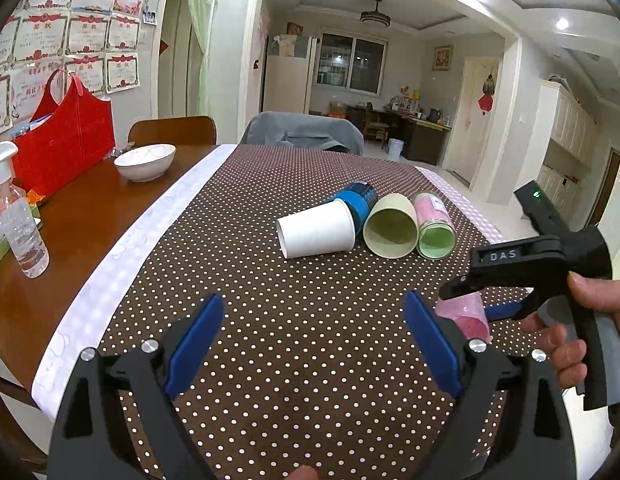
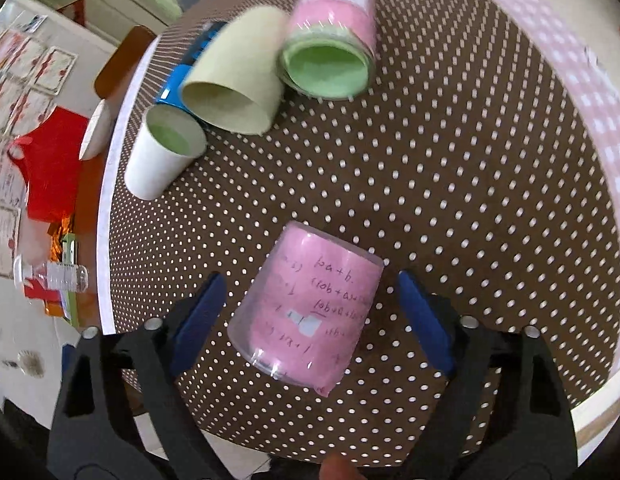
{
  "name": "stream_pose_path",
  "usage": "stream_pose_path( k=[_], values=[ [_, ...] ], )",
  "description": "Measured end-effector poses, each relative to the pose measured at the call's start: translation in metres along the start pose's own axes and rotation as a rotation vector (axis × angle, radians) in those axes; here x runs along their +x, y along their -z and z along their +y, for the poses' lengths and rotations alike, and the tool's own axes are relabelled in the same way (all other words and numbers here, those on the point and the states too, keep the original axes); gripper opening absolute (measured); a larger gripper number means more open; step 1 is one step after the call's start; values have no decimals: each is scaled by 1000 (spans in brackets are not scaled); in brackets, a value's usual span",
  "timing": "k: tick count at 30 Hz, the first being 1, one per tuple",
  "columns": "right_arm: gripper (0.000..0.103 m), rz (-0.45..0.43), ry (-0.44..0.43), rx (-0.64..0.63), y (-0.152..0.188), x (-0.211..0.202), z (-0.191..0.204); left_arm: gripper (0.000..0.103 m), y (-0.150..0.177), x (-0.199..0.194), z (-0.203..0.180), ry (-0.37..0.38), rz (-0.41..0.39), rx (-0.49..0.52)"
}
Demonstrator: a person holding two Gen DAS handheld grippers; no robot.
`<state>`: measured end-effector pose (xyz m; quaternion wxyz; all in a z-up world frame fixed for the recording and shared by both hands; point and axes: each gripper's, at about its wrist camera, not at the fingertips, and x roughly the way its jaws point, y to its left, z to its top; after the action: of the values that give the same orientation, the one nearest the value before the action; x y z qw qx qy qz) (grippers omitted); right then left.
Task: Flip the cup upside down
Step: 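Move the right gripper to the pink cup and close on it, then lift the pink cup with the right gripper and set it down rim-down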
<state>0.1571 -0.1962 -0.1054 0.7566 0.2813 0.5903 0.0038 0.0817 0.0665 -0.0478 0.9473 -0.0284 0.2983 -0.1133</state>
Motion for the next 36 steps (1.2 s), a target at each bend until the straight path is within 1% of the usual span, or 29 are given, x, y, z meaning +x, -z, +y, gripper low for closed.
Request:
stream_pose_path(
  k=[3, 7, 9, 10, 12, 15, 20, 25, 31, 34, 36],
  values=[
    [83, 23, -18, 39, -3, 4, -1, 90, 1, 2, 2, 2, 3, -7],
    [83, 34, -4, 58, -9, 7, 2, 90, 3, 4, 4, 6, 7, -14],
    [81, 40, 15, 52, -13, 12, 5, 90, 4, 5, 4, 9, 10, -15],
    [78, 45, 21, 51, -15, 15, 6, 90, 4, 5, 4, 10, 11, -16],
    [67, 58, 42, 47, -17, 21, 7, 90, 5, 6, 4, 12, 13, -17],
    [66, 61, 57, 28, -18, 24, 13, 90, 6, 6, 4, 15, 15, -20],
    [64, 51, 43, -6, -18, 27, 25, 90, 7, 6, 4, 15, 15, -20],
    [63, 16, 16, -46, -15, 16, 21, 90, 6, 5, 3, 11, 12, -15],
    [62, -65, -26, -117, -7, -1, 18, 90, 3, 1, -3, 8, 3, -4],
    [62, -137, -39, -155, -2, -13, 18, 90, 1, -2, -6, 1, -2, -1],
    [62, -207, -44, -195, 5, -24, 18, 90, 0, -4, -7, -3, -6, -5]
  ],
)
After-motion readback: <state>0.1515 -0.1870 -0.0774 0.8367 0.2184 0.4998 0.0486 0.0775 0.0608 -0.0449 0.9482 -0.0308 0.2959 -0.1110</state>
